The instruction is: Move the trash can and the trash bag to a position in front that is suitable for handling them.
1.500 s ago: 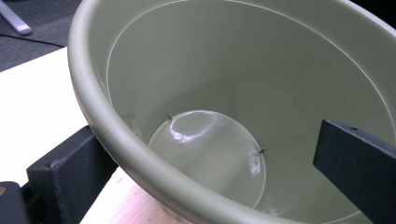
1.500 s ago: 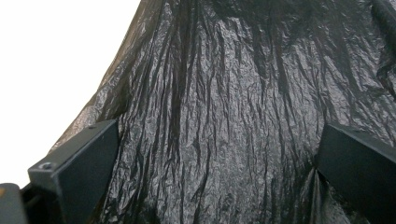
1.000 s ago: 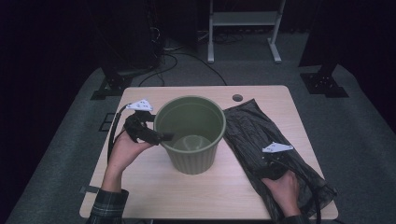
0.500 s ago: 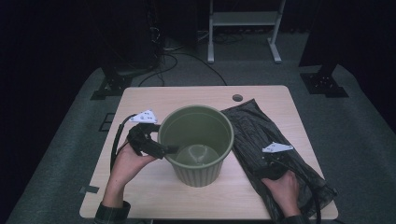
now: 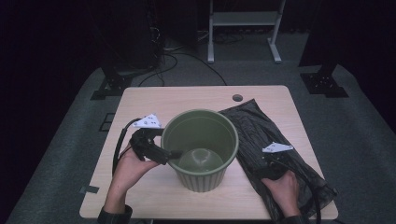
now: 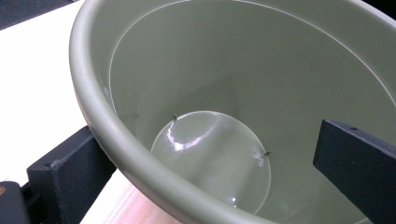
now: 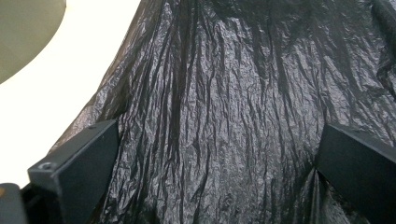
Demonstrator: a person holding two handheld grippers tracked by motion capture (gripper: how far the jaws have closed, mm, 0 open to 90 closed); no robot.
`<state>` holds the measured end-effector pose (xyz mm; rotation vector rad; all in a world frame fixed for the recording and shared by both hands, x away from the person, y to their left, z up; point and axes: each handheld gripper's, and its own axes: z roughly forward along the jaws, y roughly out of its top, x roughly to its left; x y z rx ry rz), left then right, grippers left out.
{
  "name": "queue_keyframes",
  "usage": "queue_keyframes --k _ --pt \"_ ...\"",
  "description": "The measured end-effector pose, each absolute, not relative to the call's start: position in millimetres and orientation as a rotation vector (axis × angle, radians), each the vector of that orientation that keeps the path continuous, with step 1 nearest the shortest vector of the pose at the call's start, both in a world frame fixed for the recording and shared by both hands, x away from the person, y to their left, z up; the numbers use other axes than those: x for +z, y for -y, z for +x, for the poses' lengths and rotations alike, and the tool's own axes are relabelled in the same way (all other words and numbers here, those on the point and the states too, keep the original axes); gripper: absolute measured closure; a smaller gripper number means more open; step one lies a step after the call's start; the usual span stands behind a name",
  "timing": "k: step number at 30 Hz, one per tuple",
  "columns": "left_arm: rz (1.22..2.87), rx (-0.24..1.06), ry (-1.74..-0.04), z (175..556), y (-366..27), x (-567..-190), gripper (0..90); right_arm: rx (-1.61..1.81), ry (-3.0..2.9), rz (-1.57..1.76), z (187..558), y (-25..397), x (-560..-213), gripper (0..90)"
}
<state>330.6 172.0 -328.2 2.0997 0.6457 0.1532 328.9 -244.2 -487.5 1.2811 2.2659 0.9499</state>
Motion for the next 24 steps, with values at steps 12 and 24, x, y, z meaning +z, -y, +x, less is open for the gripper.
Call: queue_keyframes --k 12,24 --pt "2.053 0.195 -0.646 337.0 -185.0 -310.5 0.0 0.949 -2.265 1.283 328.8 244.1 -487.4 0.0" --pt "2.044 0.288 -0.661 319.7 -206.6 -301.0 0.0 0.949 -2.263 1.286 328.7 244.0 -487.5 0.0"
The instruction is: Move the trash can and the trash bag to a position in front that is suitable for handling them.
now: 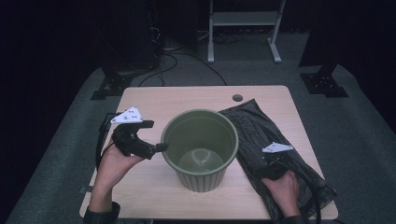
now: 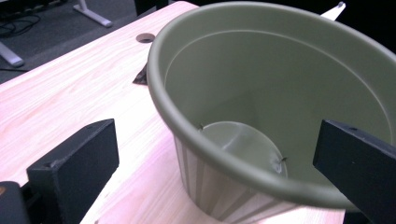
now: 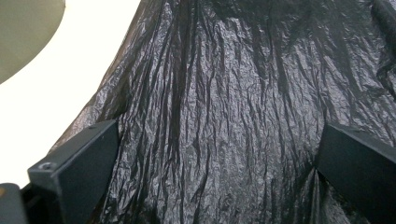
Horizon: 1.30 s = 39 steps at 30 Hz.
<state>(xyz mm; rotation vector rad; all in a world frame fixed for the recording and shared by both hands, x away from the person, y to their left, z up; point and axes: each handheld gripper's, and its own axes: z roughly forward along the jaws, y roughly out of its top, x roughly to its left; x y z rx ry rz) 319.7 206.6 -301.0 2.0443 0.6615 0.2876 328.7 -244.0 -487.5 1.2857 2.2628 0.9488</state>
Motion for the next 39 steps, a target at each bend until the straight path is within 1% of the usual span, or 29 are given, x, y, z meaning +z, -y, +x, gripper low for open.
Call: queue_keyframes --k 7,13,18,23,32,39 --pt "2.032 0.346 -0.677 303.1 -218.3 -310.1 0.0 0.948 -2.263 1.286 328.6 244.0 -487.4 0.0" --pt "2.021 0.358 -0.687 289.2 -230.1 -322.4 0.0 0.949 -2.262 1.286 328.6 244.0 -487.5 0.0" --pt "2.036 0.369 -0.687 284.6 -232.8 -339.5 0.0 0.948 -2.262 1.286 328.6 244.0 -487.5 0.0" --pt "2.039 0.414 -0.696 283.1 -232.1 -351.7 0.0 0.948 -2.261 1.287 328.5 244.0 -487.5 0.0" --pt "2.063 0.408 -0.724 286.2 -231.9 -390.2 0.0 0.948 -2.261 1.287 328.5 244.0 -487.5 0.0" --pt "2.108 0.374 -0.752 290.4 -228.0 -426.4 0.0 0.949 -2.262 1.287 328.5 244.0 -487.4 0.0"
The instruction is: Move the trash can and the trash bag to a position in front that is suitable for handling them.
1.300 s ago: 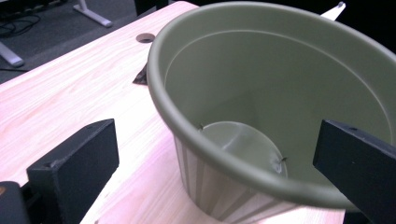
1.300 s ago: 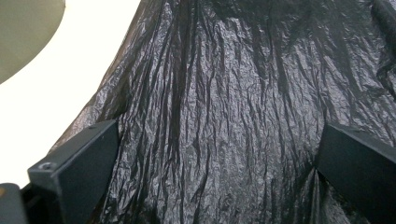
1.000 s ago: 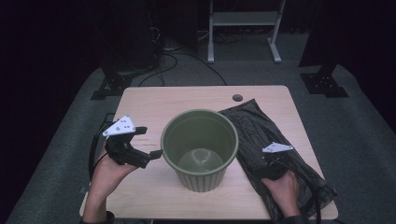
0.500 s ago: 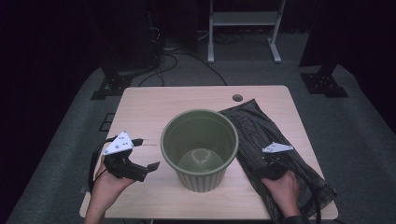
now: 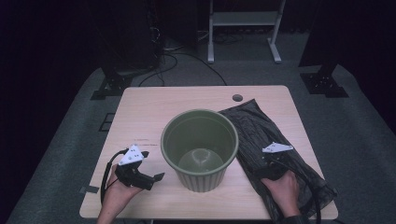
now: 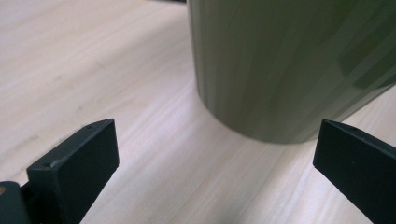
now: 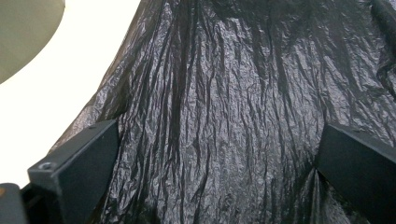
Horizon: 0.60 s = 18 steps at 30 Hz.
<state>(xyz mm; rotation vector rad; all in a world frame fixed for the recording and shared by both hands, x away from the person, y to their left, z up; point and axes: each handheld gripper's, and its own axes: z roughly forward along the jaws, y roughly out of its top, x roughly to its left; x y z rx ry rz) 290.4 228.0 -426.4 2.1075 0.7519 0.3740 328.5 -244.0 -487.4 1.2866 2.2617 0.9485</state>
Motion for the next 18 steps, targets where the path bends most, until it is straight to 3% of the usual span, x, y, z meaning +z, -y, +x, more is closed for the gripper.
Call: queue_keyframes --k 18 --pt "2.247 0.353 -0.775 299.9 -216.2 -479.7 0.0 0.949 -2.262 1.287 328.4 244.0 -487.5 0.0"
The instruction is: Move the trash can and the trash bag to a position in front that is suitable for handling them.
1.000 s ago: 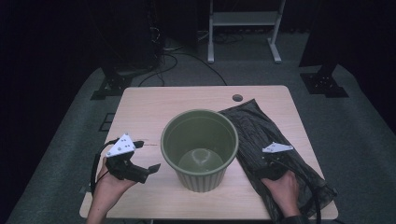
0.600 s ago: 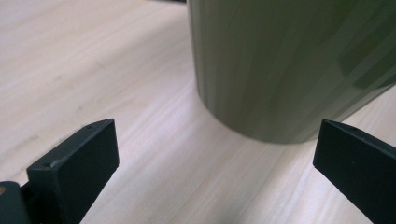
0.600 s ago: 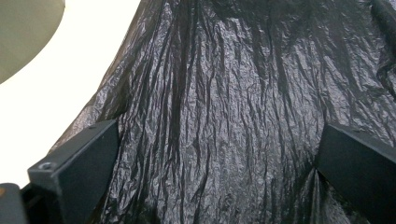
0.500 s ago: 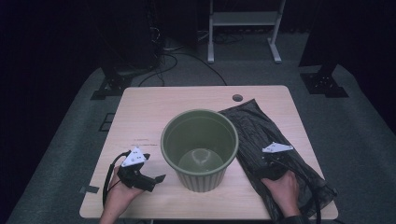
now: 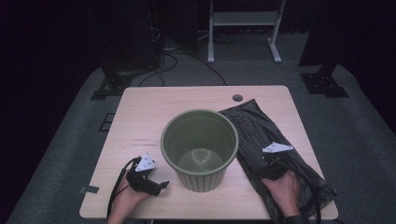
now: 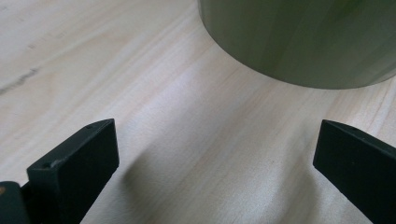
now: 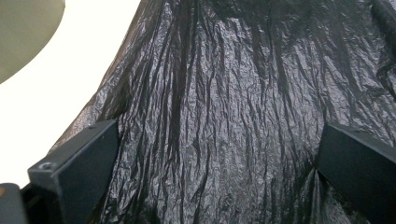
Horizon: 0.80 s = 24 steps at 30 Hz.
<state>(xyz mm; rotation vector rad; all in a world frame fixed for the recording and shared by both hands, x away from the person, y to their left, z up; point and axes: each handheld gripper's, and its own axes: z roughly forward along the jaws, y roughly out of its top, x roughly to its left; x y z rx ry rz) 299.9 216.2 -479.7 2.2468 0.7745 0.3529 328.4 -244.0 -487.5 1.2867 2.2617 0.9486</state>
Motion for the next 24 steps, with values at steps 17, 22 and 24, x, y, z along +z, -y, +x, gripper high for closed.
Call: queue_keyframes --k 17,22,24 --pt "2.246 0.337 -0.770 300.2 -214.6 -483.3 0.0 0.962 -2.265 1.287 325.8 253.3 -472.7 0.0" --pt "2.246 0.337 -0.770 300.2 -214.6 -483.4 0.0 0.967 -2.246 1.295 329.0 265.5 -464.1 0.0" --pt "2.246 0.337 -0.770 300.2 -214.6 -483.4 0.0 0.984 -2.237 1.296 329.3 269.8 -460.9 0.0"
